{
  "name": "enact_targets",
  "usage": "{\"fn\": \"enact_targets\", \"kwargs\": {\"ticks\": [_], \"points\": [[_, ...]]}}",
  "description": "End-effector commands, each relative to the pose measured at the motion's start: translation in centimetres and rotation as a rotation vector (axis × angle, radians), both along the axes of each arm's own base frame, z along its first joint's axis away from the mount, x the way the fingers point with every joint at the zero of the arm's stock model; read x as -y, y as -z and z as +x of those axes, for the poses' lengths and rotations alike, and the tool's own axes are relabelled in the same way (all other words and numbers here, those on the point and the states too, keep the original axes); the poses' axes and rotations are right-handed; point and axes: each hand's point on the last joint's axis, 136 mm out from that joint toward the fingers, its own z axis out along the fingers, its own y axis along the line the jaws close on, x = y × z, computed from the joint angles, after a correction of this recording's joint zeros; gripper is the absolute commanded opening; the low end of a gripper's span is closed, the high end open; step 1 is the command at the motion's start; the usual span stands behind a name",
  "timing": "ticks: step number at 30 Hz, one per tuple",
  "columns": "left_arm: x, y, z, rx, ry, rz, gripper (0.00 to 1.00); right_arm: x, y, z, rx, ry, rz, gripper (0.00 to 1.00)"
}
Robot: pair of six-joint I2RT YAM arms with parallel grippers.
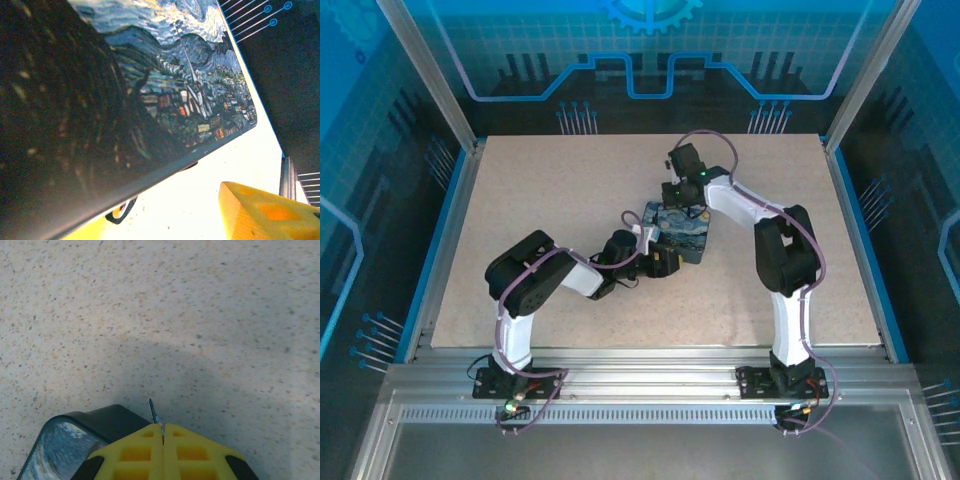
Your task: Unlock the padlock with the key
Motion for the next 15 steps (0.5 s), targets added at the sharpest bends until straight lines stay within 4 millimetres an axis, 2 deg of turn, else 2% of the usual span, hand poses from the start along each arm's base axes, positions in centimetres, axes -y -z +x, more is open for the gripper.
{"fn": "enact_targets", "kwargs": {"ticks": [1,7,11,15], "points": [[-0.5,2.4,-0.4,-0.044,-0.007,0.086,0.60,3.3,-3.0,0.2,0.036,0.091,-0.011,0.00],[-0.4,2.2,-0.6,-0.041,0.009,0.077,0.60,8.2,-2.5,-1.0,0.017,0.200,-0.085,0.00],[-0.2,1.9,-0.8,-0.041,0.024,0.060,0.61,11.4,-1.2,-2.1,-0.012,0.273,-0.127,0.00],[-0.1,1.7,-0.7,-0.033,0.028,0.060,0.61,12.7,0.5,-2.9,-0.052,0.299,-0.156,0.00]]}}
